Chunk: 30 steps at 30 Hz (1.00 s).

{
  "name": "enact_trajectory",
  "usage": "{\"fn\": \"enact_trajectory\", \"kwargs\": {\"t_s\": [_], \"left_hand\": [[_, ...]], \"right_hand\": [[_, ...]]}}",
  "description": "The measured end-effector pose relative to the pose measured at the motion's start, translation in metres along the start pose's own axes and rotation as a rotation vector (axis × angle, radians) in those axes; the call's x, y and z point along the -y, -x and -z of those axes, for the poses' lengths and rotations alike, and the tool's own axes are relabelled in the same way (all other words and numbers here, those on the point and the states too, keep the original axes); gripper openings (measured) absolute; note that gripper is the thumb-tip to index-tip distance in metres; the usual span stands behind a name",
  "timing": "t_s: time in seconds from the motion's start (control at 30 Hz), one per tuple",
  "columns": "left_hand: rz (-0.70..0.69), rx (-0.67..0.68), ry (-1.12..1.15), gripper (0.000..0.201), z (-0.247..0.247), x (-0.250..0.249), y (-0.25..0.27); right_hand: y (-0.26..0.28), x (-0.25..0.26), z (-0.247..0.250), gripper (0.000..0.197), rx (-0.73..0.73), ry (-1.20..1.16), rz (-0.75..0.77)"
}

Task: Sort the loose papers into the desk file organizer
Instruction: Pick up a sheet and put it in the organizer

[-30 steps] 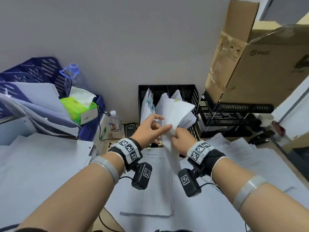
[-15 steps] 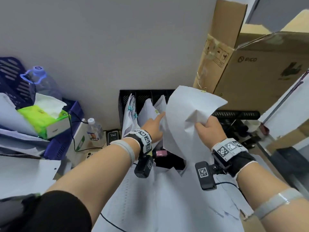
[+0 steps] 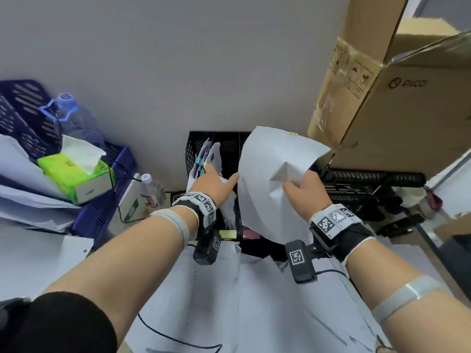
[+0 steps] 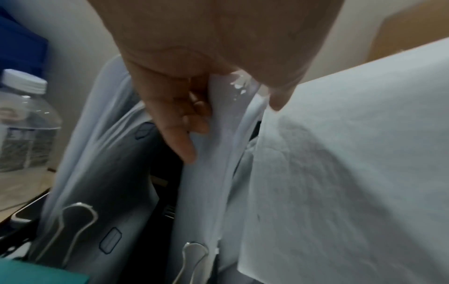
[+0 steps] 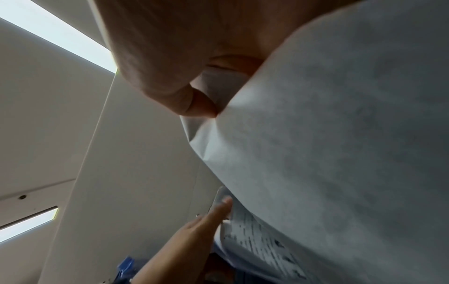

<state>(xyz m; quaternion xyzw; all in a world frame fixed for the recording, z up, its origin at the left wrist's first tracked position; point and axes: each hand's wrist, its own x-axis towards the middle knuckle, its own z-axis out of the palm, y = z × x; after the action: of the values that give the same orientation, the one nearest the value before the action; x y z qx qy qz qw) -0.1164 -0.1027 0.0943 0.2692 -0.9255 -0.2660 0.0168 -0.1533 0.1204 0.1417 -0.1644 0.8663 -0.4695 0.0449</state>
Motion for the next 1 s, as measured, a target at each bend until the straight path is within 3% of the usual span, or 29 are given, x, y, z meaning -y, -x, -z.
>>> {"fn": "enact_trajectory", "kwargs": {"t_s": [0.07,0.2,0.3,0.4,0.5,0.57,0.67,0.77,0.87,1.0], "left_hand": [[-0.031,-0.012,0.015,0.076,0.008,0.006,0.002],[-0.100,-0.045,0.067,0.038,0.016,0.014,0.008],[-0.141,-0.096,0.085,0.029,0.020,0.013,0.014],[-0.153,-0.145,0.128,0.038,0.020,0.010,0.015],[-0.148,-0.161,0.137,0.070,0.016,0.009,0.010],[-0.149,-0.163,0.129,0.081,0.015,0.009,0.008],[-0.148,-0.151,0.122,0.087,0.017,0.008,0.007],[-0.160,-0.125,0.113,0.091,0.014,0.008,0.006],[-0.183,-0.120,0.098,0.091,0.010,0.009,0.004],[-0.197,-0.154,0.090,0.086,0.014,0.007,0.002]], "right_hand": [[-0.002,0.008,-0.010,0.015,0.004,0.019,0.014],[-0.011,0.026,-0.031,0.025,0.069,0.149,0.044],[-0.018,0.039,-0.051,0.032,0.092,0.262,0.099],[-0.026,0.045,-0.074,0.009,0.080,0.256,0.152],[-0.032,0.042,-0.095,0.019,0.051,0.248,0.129],[-0.034,0.034,-0.108,0.027,0.076,0.222,0.100],[-0.038,0.020,-0.119,0.019,0.172,0.216,-0.033],[-0.046,0.019,-0.117,0.026,0.179,0.161,-0.149],[-0.053,0.025,-0.113,0.028,0.143,0.140,-0.142],[-0.055,0.023,-0.120,0.033,0.107,-0.100,-0.141]]}}
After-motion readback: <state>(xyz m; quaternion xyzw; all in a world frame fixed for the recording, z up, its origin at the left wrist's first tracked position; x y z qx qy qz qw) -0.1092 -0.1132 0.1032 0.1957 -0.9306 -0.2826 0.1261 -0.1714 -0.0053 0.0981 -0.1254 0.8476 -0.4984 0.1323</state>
